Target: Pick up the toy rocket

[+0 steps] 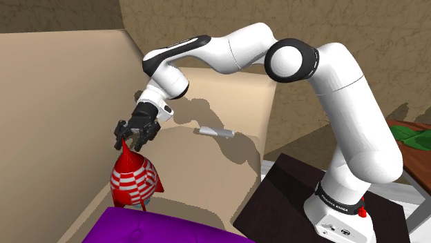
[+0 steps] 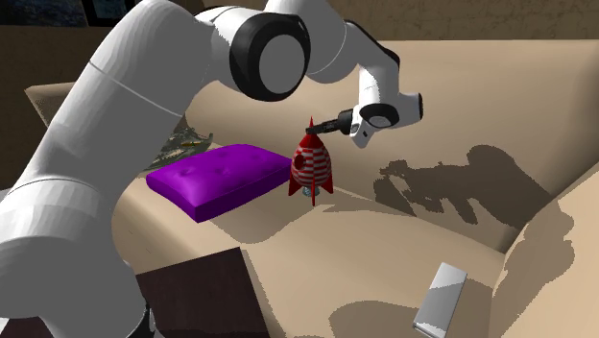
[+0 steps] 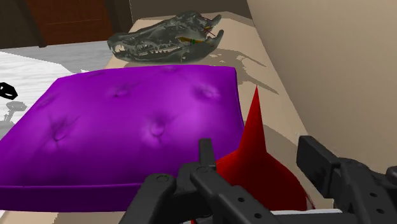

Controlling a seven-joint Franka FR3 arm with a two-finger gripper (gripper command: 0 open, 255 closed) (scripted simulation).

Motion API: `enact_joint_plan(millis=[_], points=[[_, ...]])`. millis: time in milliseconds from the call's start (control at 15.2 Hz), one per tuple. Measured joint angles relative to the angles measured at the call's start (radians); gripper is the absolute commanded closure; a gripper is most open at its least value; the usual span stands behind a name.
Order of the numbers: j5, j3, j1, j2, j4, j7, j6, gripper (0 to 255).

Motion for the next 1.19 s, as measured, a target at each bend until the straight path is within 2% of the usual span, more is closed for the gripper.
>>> enact_joint_plan(millis=[660, 1188], points=[[0.0, 0.0, -0.001, -0.004, -0.003, 0.001, -0.001, 255], [0.004, 0.005, -0.007, -0.044, 0.021, 0.057, -0.033, 255]])
